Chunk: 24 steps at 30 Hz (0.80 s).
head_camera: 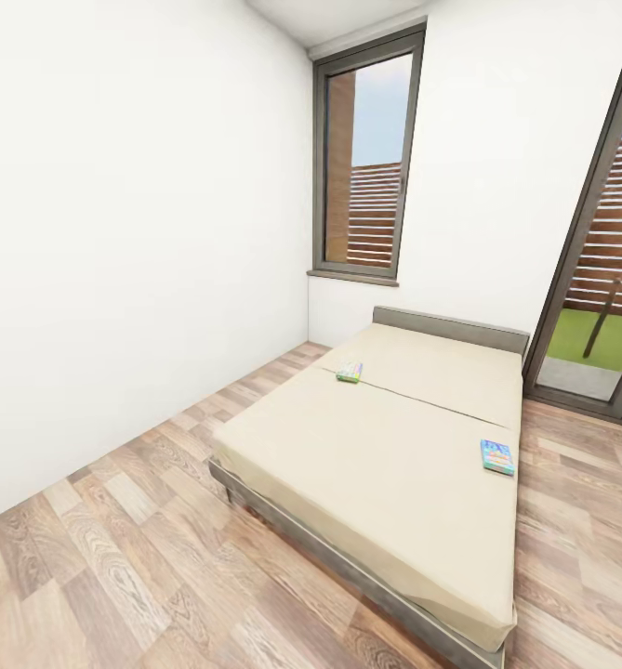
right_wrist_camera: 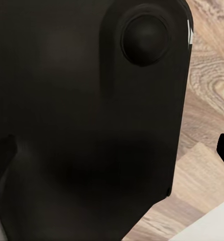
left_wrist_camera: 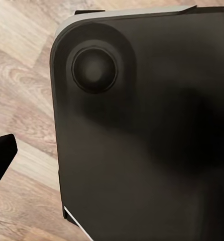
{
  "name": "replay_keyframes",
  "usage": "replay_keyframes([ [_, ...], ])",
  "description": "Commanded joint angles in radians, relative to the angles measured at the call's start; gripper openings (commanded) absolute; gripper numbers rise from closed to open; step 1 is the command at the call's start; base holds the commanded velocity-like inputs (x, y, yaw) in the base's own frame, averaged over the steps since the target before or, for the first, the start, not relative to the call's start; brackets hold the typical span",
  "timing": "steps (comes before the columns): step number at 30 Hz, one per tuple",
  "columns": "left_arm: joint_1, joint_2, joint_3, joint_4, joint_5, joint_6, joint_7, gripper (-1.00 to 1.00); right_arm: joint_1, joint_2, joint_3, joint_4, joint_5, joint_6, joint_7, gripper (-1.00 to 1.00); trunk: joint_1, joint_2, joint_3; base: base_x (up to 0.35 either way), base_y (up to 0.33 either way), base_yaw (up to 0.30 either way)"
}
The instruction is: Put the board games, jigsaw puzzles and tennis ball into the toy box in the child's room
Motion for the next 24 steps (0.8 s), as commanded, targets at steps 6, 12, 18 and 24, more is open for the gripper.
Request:
replay_keyframes([
  [6, 0.000, -0.001, -0.003, 0.001, -0.001, -0.004, 0.000, 1.00, 0.000, 0.001, 0.000, 0.000, 0.002, -0.001, 0.000, 1.00, 0.000, 0.000, -0.001, 0.000, 0.000, 0.000],
  [12, 0.000, -0.001, 0.002, 0.001, -0.001, -0.004, 0.000, 1.00, 0.000, 0.001, 0.000, 0.000, 0.003, -0.001, 0.000, 1.00, 0.000, 0.000, -0.001, 0.000, 0.000, 0.000],
  [18, 0.000, 0.002, 0.006, 0.001, 0.000, -0.005, 0.000, 1.00, 0.000, 0.001, 0.000, 0.000, 0.003, -0.001, 0.000, 1.00, 0.000, 0.000, -0.001, 0.000, 0.000, 0.000],
  [24, 0.000, 0.003, 0.000, 0.001, -0.001, -0.005, 0.000, 1.00, 0.000, 0.000, 0.000, 0.000, 0.003, -0.001, 0.000, 1.00, -0.019, 0.035, 0.015, 0.000, 0.000, 0.000],
])
